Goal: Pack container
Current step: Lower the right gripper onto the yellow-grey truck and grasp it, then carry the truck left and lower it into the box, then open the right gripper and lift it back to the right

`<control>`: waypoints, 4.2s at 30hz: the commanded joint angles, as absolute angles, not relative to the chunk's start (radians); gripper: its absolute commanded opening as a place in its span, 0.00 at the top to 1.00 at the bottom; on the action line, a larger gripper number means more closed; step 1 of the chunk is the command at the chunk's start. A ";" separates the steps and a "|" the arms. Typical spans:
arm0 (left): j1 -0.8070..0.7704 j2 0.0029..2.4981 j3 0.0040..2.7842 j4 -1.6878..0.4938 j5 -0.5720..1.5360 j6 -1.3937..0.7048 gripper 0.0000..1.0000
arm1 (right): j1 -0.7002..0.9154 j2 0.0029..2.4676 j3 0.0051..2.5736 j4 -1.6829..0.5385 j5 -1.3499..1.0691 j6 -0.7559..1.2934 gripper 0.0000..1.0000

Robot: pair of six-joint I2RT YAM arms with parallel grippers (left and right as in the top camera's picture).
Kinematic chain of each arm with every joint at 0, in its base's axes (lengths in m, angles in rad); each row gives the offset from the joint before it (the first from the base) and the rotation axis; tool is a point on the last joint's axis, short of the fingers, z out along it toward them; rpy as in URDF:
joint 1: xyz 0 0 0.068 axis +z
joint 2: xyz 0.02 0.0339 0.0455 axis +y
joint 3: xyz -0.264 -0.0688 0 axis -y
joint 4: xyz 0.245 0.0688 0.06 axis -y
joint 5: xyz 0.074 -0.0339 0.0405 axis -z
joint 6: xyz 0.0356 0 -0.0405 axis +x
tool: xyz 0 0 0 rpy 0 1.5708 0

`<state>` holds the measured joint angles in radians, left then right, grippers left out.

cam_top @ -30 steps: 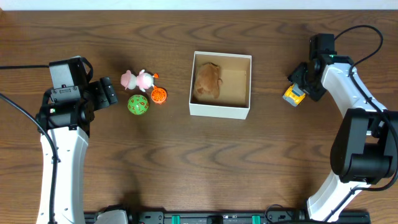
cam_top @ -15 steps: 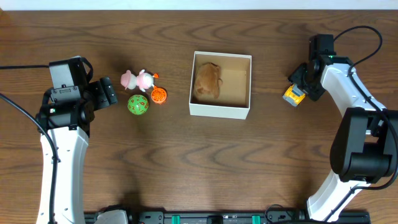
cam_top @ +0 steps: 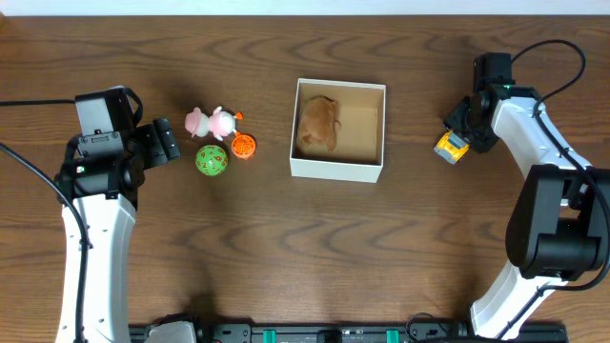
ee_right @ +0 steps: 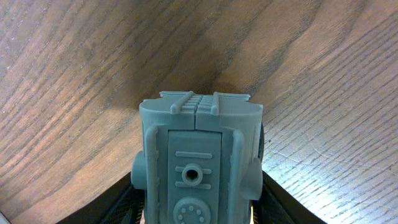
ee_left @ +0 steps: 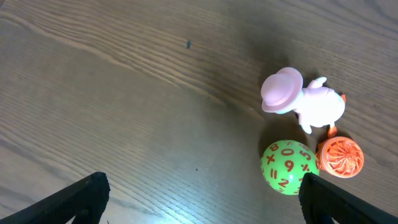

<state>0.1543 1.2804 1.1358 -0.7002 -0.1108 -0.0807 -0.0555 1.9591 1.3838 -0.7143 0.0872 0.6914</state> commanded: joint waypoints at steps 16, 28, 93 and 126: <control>0.158 1.282 1.156 -0.702 -0.112 -0.075 0.02 | 0.054 1.688 1.412 -0.717 0.062 0.367 0.70; 0.158 1.282 1.156 -0.702 -0.112 -0.075 0.02 | 0.336 1.507 1.412 -0.631 -0.039 0.044 0.79; 0.158 1.282 1.156 -0.702 -0.112 -0.075 0.02 | 0.355 1.943 1.412 -0.484 -0.093 -0.984 0.50; 0.158 1.282 1.156 -0.632 -0.092 -0.226 0.02 | -0.112 1.663 1.412 -0.683 -0.253 0.353 0.01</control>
